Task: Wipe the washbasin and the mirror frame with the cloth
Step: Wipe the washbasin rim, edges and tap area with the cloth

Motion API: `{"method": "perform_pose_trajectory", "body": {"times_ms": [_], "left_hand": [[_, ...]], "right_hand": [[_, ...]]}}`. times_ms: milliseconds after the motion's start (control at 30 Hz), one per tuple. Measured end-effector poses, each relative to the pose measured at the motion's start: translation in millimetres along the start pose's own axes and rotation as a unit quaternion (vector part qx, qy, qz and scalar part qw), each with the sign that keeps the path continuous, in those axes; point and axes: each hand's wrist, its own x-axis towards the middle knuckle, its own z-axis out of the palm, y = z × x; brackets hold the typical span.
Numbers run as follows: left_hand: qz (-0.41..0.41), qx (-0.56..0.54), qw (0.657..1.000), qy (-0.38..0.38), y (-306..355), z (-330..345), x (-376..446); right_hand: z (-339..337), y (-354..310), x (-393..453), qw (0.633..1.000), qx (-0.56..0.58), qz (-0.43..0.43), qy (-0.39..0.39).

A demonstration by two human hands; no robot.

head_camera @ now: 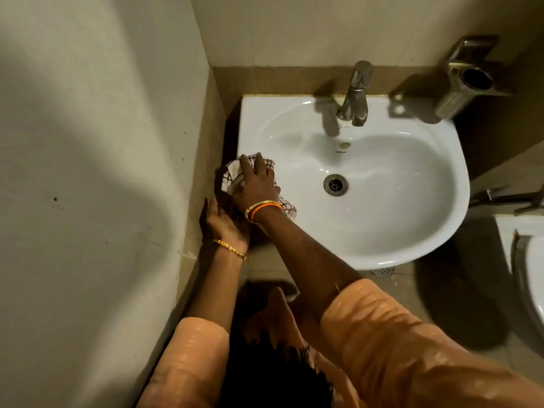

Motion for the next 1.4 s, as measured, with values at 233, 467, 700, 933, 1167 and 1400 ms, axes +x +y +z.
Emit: {"method": "perform_pose_trajectory", "body": {"times_ms": [233,467,700,933,1167,1400], "left_hand": [[0.0,0.041,0.998,0.04,-8.0,2.7,-3.7],[0.064,0.181,0.98,0.056,-39.2,-3.0,-8.1],[0.111,0.208,0.969,0.077,-52.2,-5.5,4.3],[0.189,0.247,0.938,0.153,-73.2,7.5,-23.5],[0.195,0.327,0.911,0.157,-156.6,4.4,-74.3],[0.184,0.306,0.918,0.17,-169.6,11.5,-83.4]], "right_hand": [[-0.8,85.3,-95.4,0.98,-0.104,-0.158,0.057],[-24.5,136.5,-108.8,0.985,-0.117,-0.108,0.073],[-4.3,96.9,-71.9,0.998,-0.042,-0.035,-0.027],[-36.5,161.5,-119.1,0.971,-0.154,-0.165,0.078],[-117.7,273.1,-137.1,0.93,-0.277,-0.175,0.164],[-61.0,202.7,-148.9,0.96,-0.202,-0.098,0.166]]}}
